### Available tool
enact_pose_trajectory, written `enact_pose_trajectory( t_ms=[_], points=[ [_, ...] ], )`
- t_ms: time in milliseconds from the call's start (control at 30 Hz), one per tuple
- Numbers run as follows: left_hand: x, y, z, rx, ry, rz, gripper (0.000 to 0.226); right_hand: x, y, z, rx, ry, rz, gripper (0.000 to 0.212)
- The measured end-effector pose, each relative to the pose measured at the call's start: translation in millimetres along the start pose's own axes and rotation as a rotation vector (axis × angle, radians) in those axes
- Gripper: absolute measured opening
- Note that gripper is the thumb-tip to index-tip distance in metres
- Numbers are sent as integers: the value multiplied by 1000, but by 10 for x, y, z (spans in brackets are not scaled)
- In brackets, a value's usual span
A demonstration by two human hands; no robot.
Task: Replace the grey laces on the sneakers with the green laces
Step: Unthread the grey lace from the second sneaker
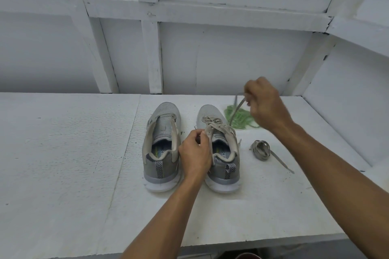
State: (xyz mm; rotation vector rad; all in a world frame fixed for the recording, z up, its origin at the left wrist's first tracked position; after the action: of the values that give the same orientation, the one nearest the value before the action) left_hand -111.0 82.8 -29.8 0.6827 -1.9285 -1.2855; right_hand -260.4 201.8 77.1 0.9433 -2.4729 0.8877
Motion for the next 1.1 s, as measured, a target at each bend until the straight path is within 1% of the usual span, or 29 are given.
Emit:
enact_pose_trajectory(
  t_ms=[67, 100, 200, 333, 467, 533, 567, 600, 633, 667, 700, 767, 800, 900, 933, 1000, 1100],
  points=[
    [-2, -7, -1, 2, 4, 9, 24, 133, 91, -168, 32, 129, 49, 6],
    [-3, -9, -1, 7, 3, 11, 25, 185, 133, -232, 35, 153, 67, 6],
    [-5, -8, 11, 19, -1, 14, 25, 237, 217, -283, -32, 147, 77, 6],
    [-9, 9, 3, 23, -2, 14, 24, 170, 260, -121, -63, 101, 115, 7],
    [-10, 37, 3, 33, -5, 46, 23, -5, 286, 146, -54, -3, 175, 8],
    [-9, 55, 7, 57, -16, 81, 21, -109, 351, 331, -130, -122, 247, 6],
    [-4, 67, 6, 61, -21, 108, 21, -168, 381, 418, -185, -211, 298, 14],
    [4, 79, 8, 59, -32, 141, 22, -225, 412, 482, -240, -300, 353, 27],
    [18, 93, 14, 58, -52, 174, 23, -266, 422, 504, -261, -348, 398, 37],
    [36, 101, 27, 67, -84, 199, 26, -289, 402, 487, -240, -338, 428, 40],
    [60, 103, 44, 86, -121, 220, 29, -310, 341, 434, -185, -291, 442, 36],
    [111, 93, 73, 125, -177, 254, 32, -382, 196, 339, -45, -195, 445, 18],
    [133, 97, 84, 140, -195, 270, 32, -438, 125, 320, -11, -197, 449, 15],
    [201, 163, 114, 186, -257, 323, 31, -648, 54, 412, -99, -303, 494, 34],
    [227, 200, 126, 214, -296, 339, 31, -707, 73, 456, -116, -309, 518, 37],
    [292, 275, 171, 280, -404, 374, 29, -772, 110, 515, -69, -276, 548, 37],
    [400, 336, 262, 403, -550, 418, 19, -841, 100, 534, 37, -199, 593, 39]
  ],
)
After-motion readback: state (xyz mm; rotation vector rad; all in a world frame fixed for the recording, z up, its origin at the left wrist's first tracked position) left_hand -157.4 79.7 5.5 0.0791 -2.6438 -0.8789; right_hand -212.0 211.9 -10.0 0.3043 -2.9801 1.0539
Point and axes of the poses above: each hand's wrist, its own x-axis towards the middle knuckle, its own z-axis out of the palm, y = z × x, the point moved 4 cm from there along x, towards the middle knuckle, and after that the axes turned 14 degrees about z, right-handed, at the moved point
